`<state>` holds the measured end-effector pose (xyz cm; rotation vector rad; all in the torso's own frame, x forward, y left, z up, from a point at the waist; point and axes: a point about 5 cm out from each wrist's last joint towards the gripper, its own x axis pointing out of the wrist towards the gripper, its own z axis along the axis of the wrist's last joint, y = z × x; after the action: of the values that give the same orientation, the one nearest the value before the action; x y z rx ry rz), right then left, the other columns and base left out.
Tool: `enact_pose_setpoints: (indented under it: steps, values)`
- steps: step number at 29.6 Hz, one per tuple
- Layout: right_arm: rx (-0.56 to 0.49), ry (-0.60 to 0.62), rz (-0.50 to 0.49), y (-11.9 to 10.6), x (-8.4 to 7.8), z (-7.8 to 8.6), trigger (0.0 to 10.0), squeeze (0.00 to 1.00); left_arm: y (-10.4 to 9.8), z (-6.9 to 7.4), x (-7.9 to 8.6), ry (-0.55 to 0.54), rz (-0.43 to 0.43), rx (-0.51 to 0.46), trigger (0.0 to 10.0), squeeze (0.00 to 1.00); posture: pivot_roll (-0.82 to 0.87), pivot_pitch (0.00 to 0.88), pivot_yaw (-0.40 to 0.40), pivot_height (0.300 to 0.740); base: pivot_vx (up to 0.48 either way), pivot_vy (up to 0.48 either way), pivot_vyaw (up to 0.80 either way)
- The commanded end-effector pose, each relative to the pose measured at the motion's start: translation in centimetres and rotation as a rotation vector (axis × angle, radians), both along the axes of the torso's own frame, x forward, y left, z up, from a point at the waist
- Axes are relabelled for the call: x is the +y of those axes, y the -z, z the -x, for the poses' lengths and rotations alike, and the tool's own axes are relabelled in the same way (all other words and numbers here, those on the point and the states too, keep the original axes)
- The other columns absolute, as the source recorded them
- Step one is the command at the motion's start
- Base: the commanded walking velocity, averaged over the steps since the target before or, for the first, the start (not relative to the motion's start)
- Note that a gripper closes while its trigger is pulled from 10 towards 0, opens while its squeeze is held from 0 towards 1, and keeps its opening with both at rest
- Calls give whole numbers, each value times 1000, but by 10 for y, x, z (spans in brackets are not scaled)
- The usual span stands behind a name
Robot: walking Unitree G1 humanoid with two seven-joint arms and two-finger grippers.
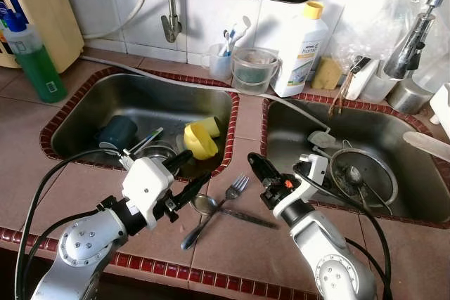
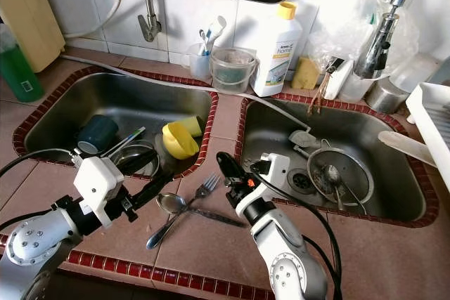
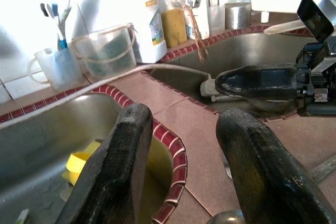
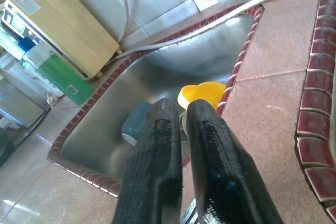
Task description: Kitchen organization
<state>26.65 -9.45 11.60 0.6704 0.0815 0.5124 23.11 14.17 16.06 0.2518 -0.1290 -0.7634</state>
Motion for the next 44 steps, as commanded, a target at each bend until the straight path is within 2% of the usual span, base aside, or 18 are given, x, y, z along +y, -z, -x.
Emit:
enact_pose_setpoints:
  steps: [1, 2, 3, 5, 8, 9, 15, 23, 24, 25, 30, 34, 38, 44]
  values:
    - [-84, 16, 43, -15, 7, -4, 10000, 1000, -1, -1, -3, 9, -2, -2, 10000, 0, -60, 79, -50, 740, 0, 0, 0]
    - [-105, 15, 89, -17, 7, -6, 10000, 1000, -1, -1, -3, 7, 0, -5, 10000, 0, -60, 79, -50, 740, 0, 0, 0]
    - [-154, 15, 208, -20, 9, -9, 10000, 1000, -2, -2, -3, 4, 3, -11, 10000, 0, -58, 79, -49, 740, 0, 0, 0]
    - [-201, 18, 320, -23, 12, -13, 10000, 1000, -3, -3, -3, -1, 10, -16, 10000, 0, -57, 77, -50, 740, 0, 0, 0]
    - [-238, 32, 395, -28, 14, -18, 10000, 1000, -5, -5, -4, -10, 21, -21, 10000, 0, -56, 76, -50, 740, 0, 0, 0]
    - [-268, 42, 448, -33, 17, -23, 10000, 1000, -7, -7, -5, -23, 38, -26, 10000, 0, -54, 75, -54, 740, 0, 0, 0]
    - [-326, 42, 465, -43, 21, -25, 10000, 1000, -11, -11, -6, -48, 77, -40, 10000, 0, -47, 73, -63, 740, 0, 0, 0]
    - [-301, 69, 419, -42, 15, -23, 10000, 1000, -10, -8, -11, -12, 68, -25, 10000, 0, -49, 71, -65, 740, 0, 0, 0]
    - [-288, 83, 417, -40, 14, -23, 10000, 933, -8, -6, -12, -3, 60, -22, 10000, 0, -51, 65, -70, 740, 0, 0, 0]
    - [-251, 120, 414, -35, 10, -24, 10000, 0, -4, -4, -15, 12, 51, -11, 10000, 0, -51, 65, -70, 740, 0, 0, 0]
    - [-145, 152, 335, -23, 1, -26, 10000, 0, 5, 2, -18, 45, 25, 14, 10000, 0, -55, 64, -67, 740, 0, 0, 0]
    - [-126, 156, 326, -21, -1, -27, 10000, 0, 6, 2, -18, 49, 26, 24, 10000, 0, -57, 65, -67, 740, 0, 0, 0]
    - [2, 157, 238, -3, -8, -30, 10000, 0, 7, 6, -20, 68, 17, 32, 10000, 0, -52, 65, -67, 740, 0, 0, 0]
    - [38, 141, 222, 3, -8, -33, 10000, 0, 6, 8, -21, 73, 12, 24, 10000, 0, -44, 60, -70, 740, 0, 0, 0]
